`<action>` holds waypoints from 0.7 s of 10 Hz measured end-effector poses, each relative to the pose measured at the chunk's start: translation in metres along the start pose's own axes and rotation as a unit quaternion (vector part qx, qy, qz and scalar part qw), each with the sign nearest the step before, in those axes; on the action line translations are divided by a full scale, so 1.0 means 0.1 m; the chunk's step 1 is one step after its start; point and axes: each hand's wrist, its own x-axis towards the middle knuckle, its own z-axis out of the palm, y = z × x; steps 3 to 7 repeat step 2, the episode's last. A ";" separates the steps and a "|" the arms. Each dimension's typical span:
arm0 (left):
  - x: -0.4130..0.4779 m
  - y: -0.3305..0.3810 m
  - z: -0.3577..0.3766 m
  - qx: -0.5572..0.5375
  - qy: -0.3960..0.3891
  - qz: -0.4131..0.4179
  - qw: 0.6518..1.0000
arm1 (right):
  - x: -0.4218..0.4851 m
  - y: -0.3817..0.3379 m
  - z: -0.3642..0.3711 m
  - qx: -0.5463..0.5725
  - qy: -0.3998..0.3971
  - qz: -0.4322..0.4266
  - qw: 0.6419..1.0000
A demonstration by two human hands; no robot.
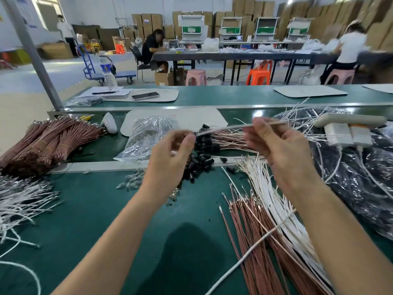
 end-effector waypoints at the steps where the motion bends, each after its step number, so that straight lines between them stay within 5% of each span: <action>1: 0.64 0.10 0.26 0.008 -0.016 -0.035 0.999 | 0.56 -0.08 -0.07 0.025 0.048 0.042 0.998; 2: 0.97 0.04 0.41 0.034 -0.095 -0.204 0.974 | 0.74 0.11 -0.26 -0.048 0.097 0.201 0.974; 7: 0.97 0.04 0.41 0.034 -0.095 -0.204 0.974 | 0.74 0.11 -0.26 -0.048 0.097 0.201 0.974</action>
